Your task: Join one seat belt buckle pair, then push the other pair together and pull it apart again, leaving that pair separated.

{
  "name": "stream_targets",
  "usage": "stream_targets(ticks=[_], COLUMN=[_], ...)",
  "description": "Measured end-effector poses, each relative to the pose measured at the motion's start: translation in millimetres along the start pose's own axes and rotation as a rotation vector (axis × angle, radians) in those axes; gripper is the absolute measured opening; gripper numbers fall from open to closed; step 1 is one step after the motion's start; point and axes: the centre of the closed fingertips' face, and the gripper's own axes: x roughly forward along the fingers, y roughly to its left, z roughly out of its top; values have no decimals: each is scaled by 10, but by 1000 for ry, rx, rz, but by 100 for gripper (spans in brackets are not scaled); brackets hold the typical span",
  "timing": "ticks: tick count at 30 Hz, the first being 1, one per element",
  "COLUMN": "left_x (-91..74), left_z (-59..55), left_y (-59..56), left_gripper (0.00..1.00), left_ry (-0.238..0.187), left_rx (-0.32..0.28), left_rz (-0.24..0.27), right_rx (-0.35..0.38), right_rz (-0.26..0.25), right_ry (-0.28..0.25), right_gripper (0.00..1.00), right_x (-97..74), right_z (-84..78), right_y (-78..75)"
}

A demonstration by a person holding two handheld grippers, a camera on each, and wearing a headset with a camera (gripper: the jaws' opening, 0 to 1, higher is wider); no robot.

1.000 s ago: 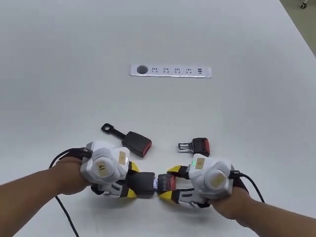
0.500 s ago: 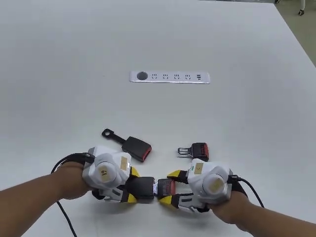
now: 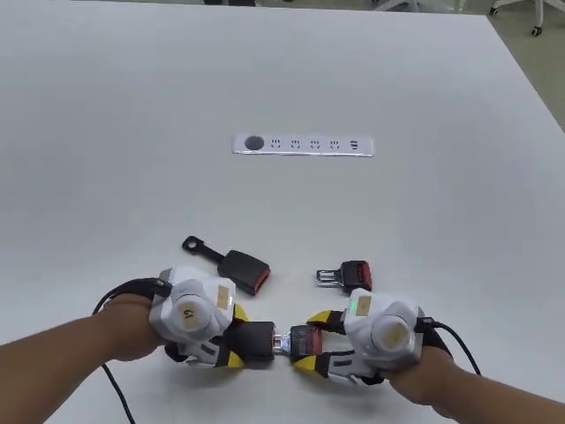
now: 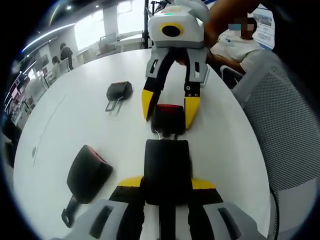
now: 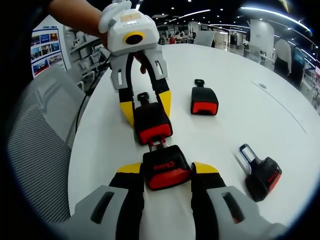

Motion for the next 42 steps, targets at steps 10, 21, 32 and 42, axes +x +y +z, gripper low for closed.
stream_targets(ticks=[10,21,32,42], left_x=[-3,-7,-12,-9], left_z=[11,15,-1,-17], left_y=[-4,-5,-1,1], left_gripper=[33,33,33,33], left_ry=[-4,0,-12,-16], left_rx=[0,7,6,7], left_rz=[-5,-11,-12,-14], right_rx=[-11,-27,-14,-14], right_rz=[10,19,1,4], right_ry=[8,16,18,25], right_gripper=[34,34,34,35], right_x=[-52,-200,-331,-477], right_z=[-74,-186,-326,-385], right_y=[-23,-24,-59,-39])
